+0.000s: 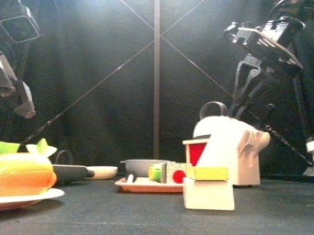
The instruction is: Pull out cleaver
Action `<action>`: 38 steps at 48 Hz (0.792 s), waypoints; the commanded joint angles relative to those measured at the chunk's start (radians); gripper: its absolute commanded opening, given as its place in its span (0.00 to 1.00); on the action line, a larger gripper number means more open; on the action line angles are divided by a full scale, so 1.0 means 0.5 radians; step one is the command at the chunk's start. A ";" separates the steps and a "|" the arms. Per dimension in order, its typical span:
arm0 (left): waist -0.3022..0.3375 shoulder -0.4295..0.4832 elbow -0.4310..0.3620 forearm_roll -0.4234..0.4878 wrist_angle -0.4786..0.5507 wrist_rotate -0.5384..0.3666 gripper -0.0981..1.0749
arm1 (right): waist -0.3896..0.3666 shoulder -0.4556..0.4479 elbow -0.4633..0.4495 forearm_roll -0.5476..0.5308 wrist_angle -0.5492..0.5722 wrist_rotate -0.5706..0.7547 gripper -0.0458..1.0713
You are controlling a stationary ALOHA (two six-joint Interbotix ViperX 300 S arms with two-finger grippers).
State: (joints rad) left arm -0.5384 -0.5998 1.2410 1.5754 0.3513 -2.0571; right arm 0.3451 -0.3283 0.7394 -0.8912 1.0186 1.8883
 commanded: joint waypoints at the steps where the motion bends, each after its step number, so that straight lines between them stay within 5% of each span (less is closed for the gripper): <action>1: 0.003 -0.003 -0.021 0.006 0.003 -0.003 0.87 | 0.000 -0.040 -0.067 -0.006 0.000 0.000 0.44; 10: 0.003 -0.003 -0.015 0.003 0.006 -0.003 0.87 | 0.028 -0.061 -0.135 -0.021 0.034 -0.025 0.44; 22: 0.012 0.000 -0.015 -0.003 0.006 -0.003 0.87 | 0.034 -0.310 -0.083 -0.034 0.043 -0.031 0.44; 38: 0.015 0.000 -0.015 -0.003 0.003 -0.003 0.87 | -0.025 -0.457 0.221 0.077 0.031 -0.031 0.44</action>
State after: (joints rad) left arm -0.5323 -0.5983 1.2456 1.5708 0.3513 -2.0586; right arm 0.3359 -0.5308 0.8391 -0.8514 1.0339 1.8745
